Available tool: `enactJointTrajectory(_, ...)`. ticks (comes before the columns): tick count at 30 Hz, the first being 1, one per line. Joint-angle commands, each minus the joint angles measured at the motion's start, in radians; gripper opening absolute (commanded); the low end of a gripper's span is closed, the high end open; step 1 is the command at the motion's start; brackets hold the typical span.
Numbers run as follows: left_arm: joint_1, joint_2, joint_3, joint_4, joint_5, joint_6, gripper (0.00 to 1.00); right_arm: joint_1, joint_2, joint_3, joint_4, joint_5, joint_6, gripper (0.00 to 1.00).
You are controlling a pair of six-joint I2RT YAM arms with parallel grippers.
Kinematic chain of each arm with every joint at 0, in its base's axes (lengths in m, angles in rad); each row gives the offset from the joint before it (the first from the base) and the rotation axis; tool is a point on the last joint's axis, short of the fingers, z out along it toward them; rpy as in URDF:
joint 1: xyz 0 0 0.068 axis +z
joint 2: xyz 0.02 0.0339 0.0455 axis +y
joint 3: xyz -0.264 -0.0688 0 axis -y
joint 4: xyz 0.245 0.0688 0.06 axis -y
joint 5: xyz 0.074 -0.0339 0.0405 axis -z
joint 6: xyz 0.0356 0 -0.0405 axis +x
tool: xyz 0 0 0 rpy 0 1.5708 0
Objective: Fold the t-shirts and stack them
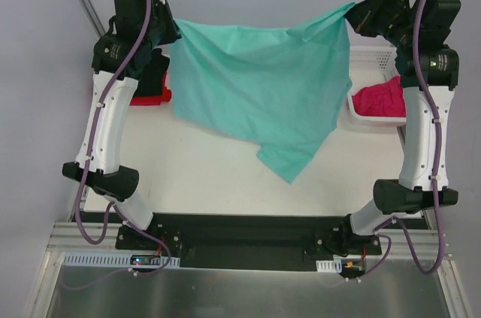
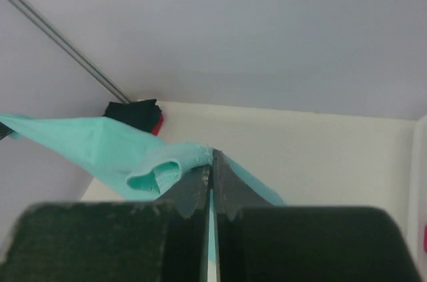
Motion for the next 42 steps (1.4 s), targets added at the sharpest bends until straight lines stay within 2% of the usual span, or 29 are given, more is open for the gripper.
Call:
enactJointTrajectory(1, 0.006, -0.021, 0.217, 0.070, 0.092, 0.013, 0.00, -0.028, 0.011, 0.138, 0.123, -0.121, 0.117, 0.01)
enactJointTrajectory(5, 0.006, -0.047, 0.124, 0.068, 0.099, 0.011, 0.00, -0.030, -0.033, 0.039, 0.114, -0.143, 0.087, 0.01)
enactJointTrajectory(8, 0.006, -0.114, -0.099, 0.085, 0.093, -0.027, 0.00, -0.030, -0.116, -0.182, 0.123, -0.161, 0.070, 0.01)
enactJointTrajectory(9, 0.006, -0.137, -0.247, 0.117, 0.093, -0.048, 0.00, -0.028, -0.141, -0.248, 0.146, -0.163, 0.071, 0.01)
enactJointTrajectory(10, 0.006, -0.198, -0.333, 0.148, 0.093, -0.062, 0.00, -0.027, -0.177, -0.317, 0.165, -0.164, 0.074, 0.01)
enactJointTrajectory(11, 0.006, -0.233, -0.425, 0.183, 0.092, -0.077, 0.00, -0.015, -0.232, -0.469, 0.179, -0.158, 0.070, 0.01)
enactJointTrajectory(12, 0.005, -0.267, -0.595, 0.236, 0.093, -0.108, 0.00, -0.004, -0.260, -0.528, 0.167, -0.152, 0.059, 0.01)
enactJointTrajectory(14, 0.006, -0.344, -0.735, 0.237, 0.080, -0.142, 0.00, 0.056, -0.303, -0.709, 0.084, -0.111, 0.030, 0.01)
enactJointTrajectory(15, 0.006, -0.367, -0.866, 0.208, 0.076, -0.188, 0.00, 0.080, -0.341, -0.774, 0.047, -0.098, 0.022, 0.01)
enactJointTrajectory(17, 0.006, -0.433, -1.051, 0.165, 0.083, -0.240, 0.00, 0.194, -0.387, -0.893, -0.002, -0.001, 0.028, 0.01)
enactJointTrajectory(18, 0.006, -0.473, -1.099, 0.109, 0.083, -0.286, 0.00, 0.240, -0.433, -1.008, -0.011, 0.041, 0.042, 0.01)
enactJointTrajectory(20, 0.006, -0.520, -1.223, 0.064, 0.092, -0.327, 0.00, 0.350, -0.481, -1.104, -0.028, 0.127, 0.083, 0.01)
enactJointTrajectory(23, 0.005, -0.629, -1.321, 0.031, 0.121, -0.375, 0.00, 0.455, -0.544, -1.234, -0.036, 0.199, 0.165, 0.01)
enactJointTrajectory(25, 0.005, -0.671, -1.328, 0.012, 0.100, -0.371, 0.00, 0.489, -0.564, -1.276, -0.032, 0.225, 0.177, 0.01)
enactJointTrajectory(29, -0.007, -0.653, -1.258, -0.050, 0.133, -0.348, 0.00, 0.496, -0.549, -1.226, -0.085, 0.231, 0.168, 0.01)
enactJointTrajectory(34, -0.046, -0.720, -1.256, -0.091, 0.119, -0.380, 0.00, 0.518, -0.570, -1.163, -0.142, 0.280, 0.167, 0.01)
enactJointTrajectory(42, -0.073, -0.735, -1.248, -0.108, 0.136, -0.401, 0.00, 0.542, -0.579, -1.196, -0.147, 0.308, 0.183, 0.01)
